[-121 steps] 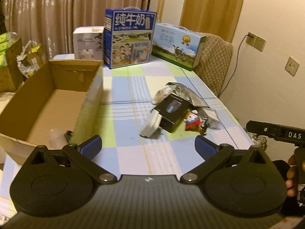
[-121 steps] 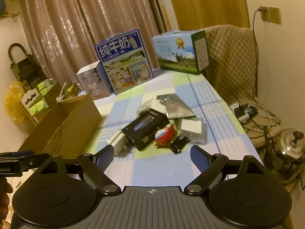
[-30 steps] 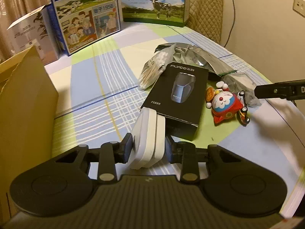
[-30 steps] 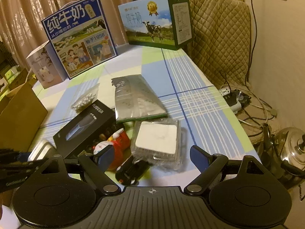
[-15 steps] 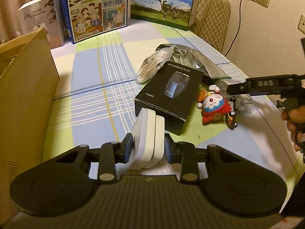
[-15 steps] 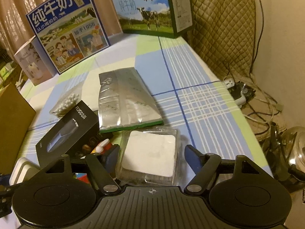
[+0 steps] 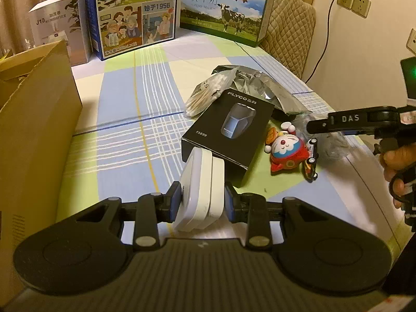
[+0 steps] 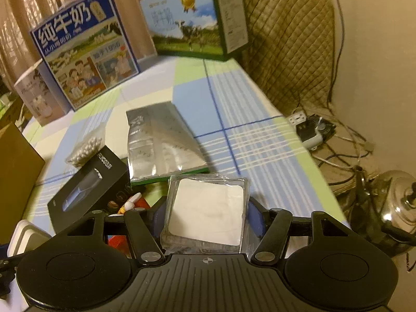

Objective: Organize objects
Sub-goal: 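Grasp the clear package with the white pad with the right tool, then carry the adapter with the left tool while the right tool carries the package to the box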

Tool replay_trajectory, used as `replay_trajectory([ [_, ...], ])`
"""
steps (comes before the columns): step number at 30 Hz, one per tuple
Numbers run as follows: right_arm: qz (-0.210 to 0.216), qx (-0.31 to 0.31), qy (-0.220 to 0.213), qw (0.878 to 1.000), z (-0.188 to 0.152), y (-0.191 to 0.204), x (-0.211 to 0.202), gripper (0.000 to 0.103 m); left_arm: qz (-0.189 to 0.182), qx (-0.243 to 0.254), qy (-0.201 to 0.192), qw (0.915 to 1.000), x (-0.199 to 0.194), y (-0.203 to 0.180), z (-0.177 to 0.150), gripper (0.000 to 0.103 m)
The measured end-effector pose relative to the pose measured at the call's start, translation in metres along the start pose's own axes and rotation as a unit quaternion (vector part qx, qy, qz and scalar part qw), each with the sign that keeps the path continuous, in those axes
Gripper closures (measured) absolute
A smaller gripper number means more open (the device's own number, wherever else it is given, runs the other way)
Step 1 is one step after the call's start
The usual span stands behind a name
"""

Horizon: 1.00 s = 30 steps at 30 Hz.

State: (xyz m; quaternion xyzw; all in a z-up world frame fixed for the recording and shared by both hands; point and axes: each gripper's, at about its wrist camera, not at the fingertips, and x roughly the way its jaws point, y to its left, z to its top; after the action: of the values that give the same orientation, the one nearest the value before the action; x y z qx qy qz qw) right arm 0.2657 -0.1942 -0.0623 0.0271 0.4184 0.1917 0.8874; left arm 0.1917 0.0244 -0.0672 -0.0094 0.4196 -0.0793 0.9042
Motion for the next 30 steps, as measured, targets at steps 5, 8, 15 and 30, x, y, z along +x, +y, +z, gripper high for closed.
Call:
replay_trajectory([
  [5,0.017,0.006,-0.005,1.000,-0.016,0.007,-0.033,0.044,-0.001,-0.005,-0.006,1.0000,-0.014,-0.003,-0.004,0.074],
  [8,0.033,0.009,-0.006,0.999,-0.028,0.017,-0.054,0.044,-0.002,-0.012,-0.009,0.9999,-0.023,-0.005,-0.007,0.074],
  [15,0.058,0.003,0.003,0.998,-0.055,0.039,-0.088,0.044,0.002,-0.029,-0.011,0.9995,-0.051,-0.007,-0.025,0.074],
  [30,0.076,-0.023,-0.005,0.997,-0.078,0.065,-0.132,0.044,0.014,-0.058,-0.028,0.9978,-0.110,-0.002,-0.053,0.074],
])
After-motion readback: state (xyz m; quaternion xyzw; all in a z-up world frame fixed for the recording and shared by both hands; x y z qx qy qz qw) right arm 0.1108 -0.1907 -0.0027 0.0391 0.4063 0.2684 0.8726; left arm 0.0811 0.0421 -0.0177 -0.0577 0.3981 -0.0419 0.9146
